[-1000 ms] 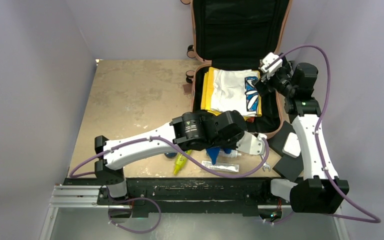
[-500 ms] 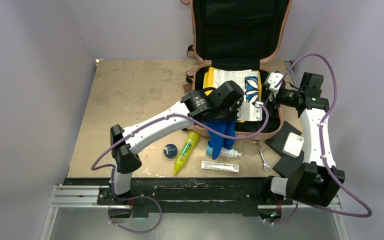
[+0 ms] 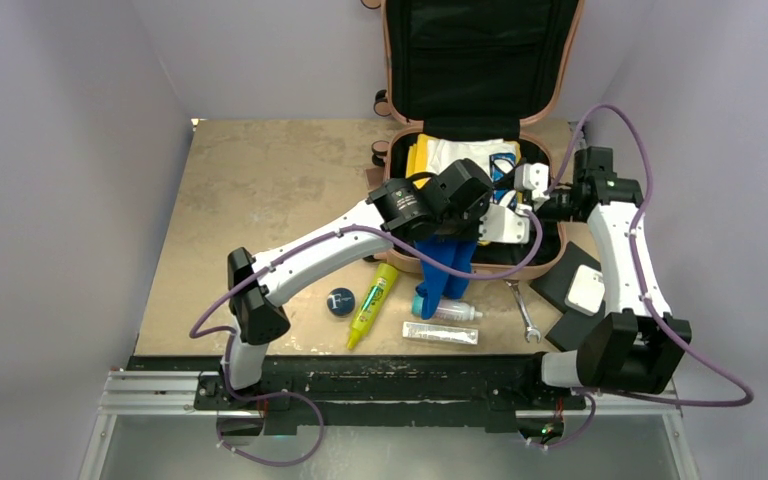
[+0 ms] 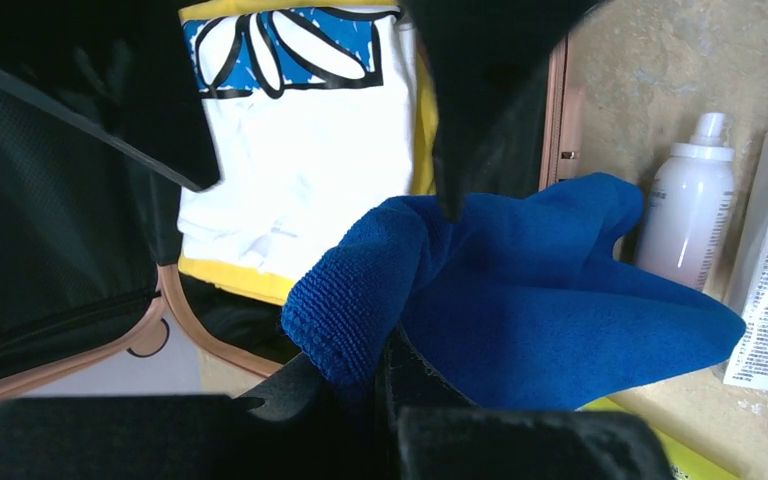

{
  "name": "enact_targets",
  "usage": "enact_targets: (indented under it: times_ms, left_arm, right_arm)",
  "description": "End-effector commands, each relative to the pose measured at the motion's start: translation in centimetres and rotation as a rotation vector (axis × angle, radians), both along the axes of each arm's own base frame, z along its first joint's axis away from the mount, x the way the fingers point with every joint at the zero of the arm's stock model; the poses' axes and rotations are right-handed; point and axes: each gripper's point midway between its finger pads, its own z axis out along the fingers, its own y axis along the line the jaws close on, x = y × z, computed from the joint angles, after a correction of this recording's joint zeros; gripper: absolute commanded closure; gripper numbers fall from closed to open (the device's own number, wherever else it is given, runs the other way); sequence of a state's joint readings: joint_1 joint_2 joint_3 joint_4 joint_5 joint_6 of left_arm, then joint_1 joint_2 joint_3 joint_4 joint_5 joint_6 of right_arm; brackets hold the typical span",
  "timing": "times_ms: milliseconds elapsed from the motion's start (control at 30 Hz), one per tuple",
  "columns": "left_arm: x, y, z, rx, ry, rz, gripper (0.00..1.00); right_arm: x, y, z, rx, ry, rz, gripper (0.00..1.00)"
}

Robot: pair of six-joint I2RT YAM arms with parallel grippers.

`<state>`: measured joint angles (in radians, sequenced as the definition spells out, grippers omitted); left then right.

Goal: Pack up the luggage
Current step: Place the clothes in the luggage.

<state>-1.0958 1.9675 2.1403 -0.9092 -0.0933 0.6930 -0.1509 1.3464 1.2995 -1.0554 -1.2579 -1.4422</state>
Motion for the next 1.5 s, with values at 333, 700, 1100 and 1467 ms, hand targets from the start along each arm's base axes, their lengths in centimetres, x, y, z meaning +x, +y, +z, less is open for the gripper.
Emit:
enact_targets:
  times_ms: [333,700,1100,1467]
  left_arm:
    - [1.7,0.0,1.8,-0.038,-0.062,0.031,1.0]
    - [1.6,0.2,1.1,-0.025,-0.054,0.03,1.0]
    - [1.7,0.5,1.2,-0.024,-0.067,0.041,1.0]
    - [2.5,1.7,3.6,-0.117,-0.047,0.089,0.06]
  right_arm:
    - [-3.1,3.5,3.0,0.095,0.02,0.134,0.13]
    - [-2.9,4.4,4.2,0.128,0.051,0.162,0.43]
    - [-3.3,4.6,3.8,0.114,0.066,0.164,0.96]
    - [-1.5,4.5,3.1,0.118,0.123,0.133,1.0]
